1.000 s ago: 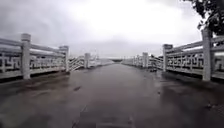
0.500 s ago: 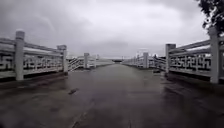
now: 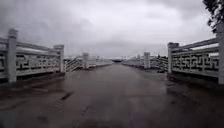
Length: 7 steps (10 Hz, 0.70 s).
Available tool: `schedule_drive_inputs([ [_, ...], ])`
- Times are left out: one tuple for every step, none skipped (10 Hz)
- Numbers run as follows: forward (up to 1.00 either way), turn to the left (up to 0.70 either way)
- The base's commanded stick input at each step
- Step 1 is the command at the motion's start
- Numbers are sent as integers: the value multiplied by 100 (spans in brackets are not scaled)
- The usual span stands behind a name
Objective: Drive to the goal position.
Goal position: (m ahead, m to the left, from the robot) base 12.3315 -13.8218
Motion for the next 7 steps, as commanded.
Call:
schedule_drive_inputs([
  [69,-10],
  [69,0],
  [69,1],
  [69,1],
  [69,1],
  [69,1],
  [69,1],
])
